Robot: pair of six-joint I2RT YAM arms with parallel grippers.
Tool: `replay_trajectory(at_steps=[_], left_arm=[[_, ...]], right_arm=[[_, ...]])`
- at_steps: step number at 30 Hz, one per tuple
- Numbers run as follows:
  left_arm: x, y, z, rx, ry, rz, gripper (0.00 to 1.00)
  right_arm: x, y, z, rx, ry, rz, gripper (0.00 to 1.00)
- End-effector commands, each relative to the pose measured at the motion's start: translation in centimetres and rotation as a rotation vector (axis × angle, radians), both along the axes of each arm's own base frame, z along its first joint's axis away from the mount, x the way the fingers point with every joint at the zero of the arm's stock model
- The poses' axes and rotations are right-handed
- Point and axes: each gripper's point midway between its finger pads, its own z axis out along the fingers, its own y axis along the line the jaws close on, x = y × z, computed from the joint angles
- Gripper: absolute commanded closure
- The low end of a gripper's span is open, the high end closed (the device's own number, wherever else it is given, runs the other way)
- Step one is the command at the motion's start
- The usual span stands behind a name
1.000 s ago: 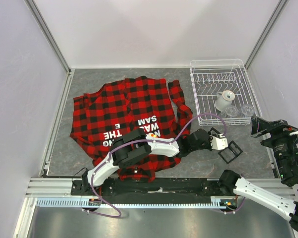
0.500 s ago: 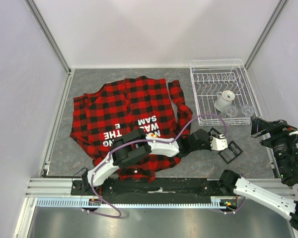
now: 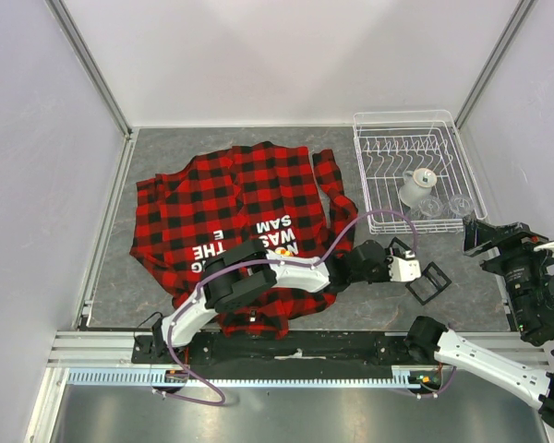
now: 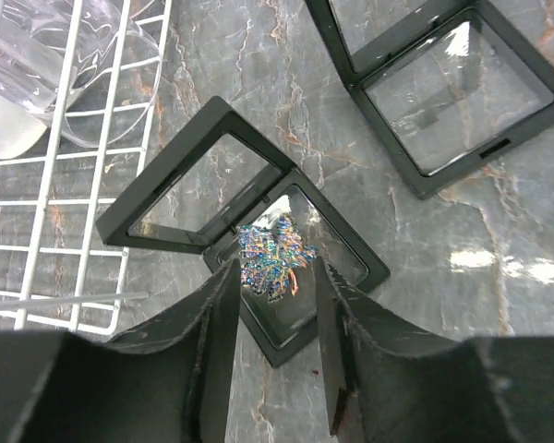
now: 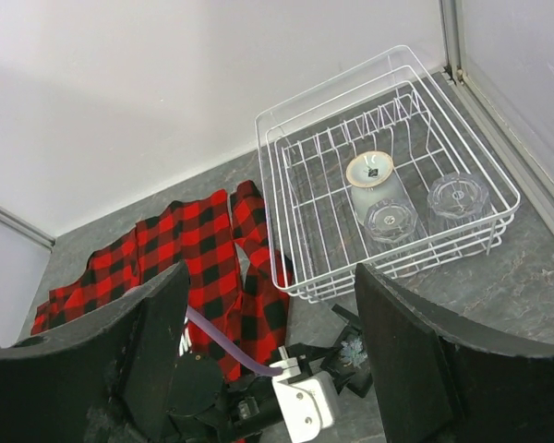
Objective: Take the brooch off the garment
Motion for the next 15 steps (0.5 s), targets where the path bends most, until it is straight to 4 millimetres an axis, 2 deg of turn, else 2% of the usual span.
replay_trajectory(at_steps=[1,3,4,5,6,7,8,9,11,12,13,14,15], left_arm=[[-1.9,0.1,4.7,-0.110,0.085,-0.052,0.53],[-2.0,0.4,6.8,-0.159,0.087,-0.037,0.52],[-2.1,1.2,6.5,-0.162,0.114,-0.022,0.52],[-2.2,1.6,8.8,-0.209,0.115,-0.020,0.51],[-2.4,1.8,10.1,-0.258,0.144,-0.013,0.51],[-2.5,2.6,10.1,-0.265,0.174,-0.002,0.51],[-2.5,3.2,11.4,-0.293,0.200,0.010,0.53],[-2.8,4.0,13.8,-0.346,0.260,0.036,0.54],[-3.1,6.1,14.3,-0.368,0.336,0.091,0.60],[-3.8,7.4,17.0,-0.441,0.405,0.115,0.62],[-4.3,9.2,15.2,-0.420,0.449,0.160,0.65],[-4.7,10.3,15.0,-0.426,0.487,0.185,0.66],[-5.5,11.9,17.4,-0.492,0.547,0.194,0.67]], right_arm=[[0.3,0.5,-0.4,-0.013,0.014,-0.001,0.20],[0.5,0.7,-0.5,-0.014,0.018,0.003,0.20],[0.5,0.9,-0.6,-0.020,0.023,0.008,0.20],[0.6,1.0,-0.8,-0.025,0.027,0.008,0.20],[0.7,1.3,-1.0,-0.034,0.035,0.012,0.20],[0.9,1.7,-1.3,-0.050,0.045,0.015,0.20],[1.1,2.0,-1.6,-0.067,0.055,0.018,0.20],[1.4,2.7,-2.2,-0.091,0.072,0.031,0.20],[2.2,4.2,-3.1,-0.144,0.111,0.050,0.20],[2.6,5.1,-4.1,-0.172,0.135,0.062,0.20],[3.0,6.4,-4.9,-0.193,0.159,0.093,0.20],[3.5,7.6,-4.9,-0.179,0.151,0.115,0.20],[3.9,9.1,-6.3,-0.203,0.169,0.157,0.20]])
